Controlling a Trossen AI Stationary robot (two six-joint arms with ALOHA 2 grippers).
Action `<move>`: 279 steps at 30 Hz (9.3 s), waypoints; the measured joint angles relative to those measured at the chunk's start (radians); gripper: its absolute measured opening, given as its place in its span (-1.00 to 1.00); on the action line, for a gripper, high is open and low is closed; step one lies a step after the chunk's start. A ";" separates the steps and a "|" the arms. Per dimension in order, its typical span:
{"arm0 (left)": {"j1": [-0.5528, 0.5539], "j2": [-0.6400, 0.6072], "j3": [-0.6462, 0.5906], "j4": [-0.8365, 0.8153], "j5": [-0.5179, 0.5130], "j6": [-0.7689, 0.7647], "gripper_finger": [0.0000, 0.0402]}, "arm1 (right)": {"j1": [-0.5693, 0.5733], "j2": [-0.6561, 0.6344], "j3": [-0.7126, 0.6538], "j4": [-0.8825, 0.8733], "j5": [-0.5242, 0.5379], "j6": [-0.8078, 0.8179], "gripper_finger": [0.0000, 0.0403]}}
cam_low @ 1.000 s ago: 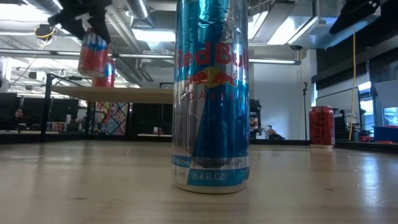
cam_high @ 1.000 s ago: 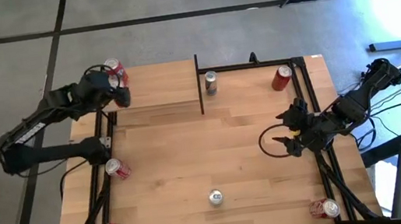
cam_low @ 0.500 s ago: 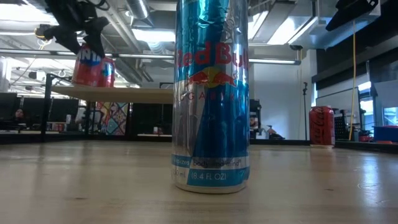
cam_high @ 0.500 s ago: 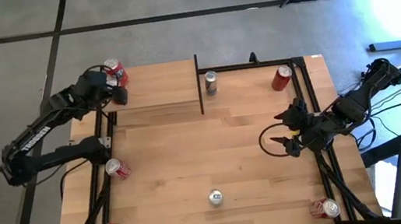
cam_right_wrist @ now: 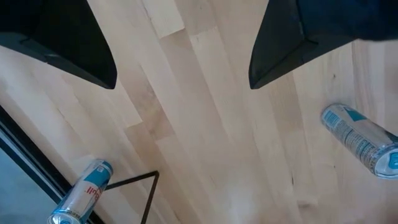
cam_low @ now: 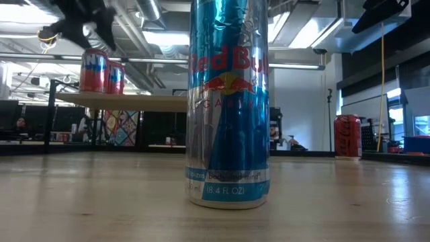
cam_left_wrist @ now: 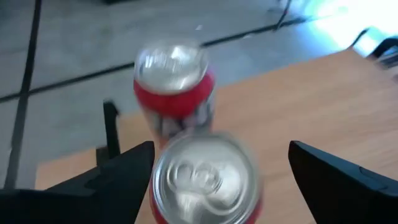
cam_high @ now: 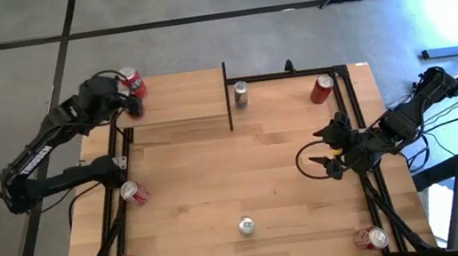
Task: Place canned beverage on shelf
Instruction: Put the right red black soda can on the shelf
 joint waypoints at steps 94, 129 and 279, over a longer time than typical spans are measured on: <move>-0.675 0.541 0.591 -0.043 0.273 0.256 0.73 | -1.565 0.509 0.105 -0.041 -0.371 -0.508 0.75; -0.675 0.541 0.590 -0.062 0.232 0.264 0.73 | -1.062 0.504 0.214 0.057 -0.653 -0.658 0.19; -0.387 0.520 0.539 -0.034 0.311 0.249 0.28 | -0.733 0.131 0.236 0.199 -0.600 -0.696 0.41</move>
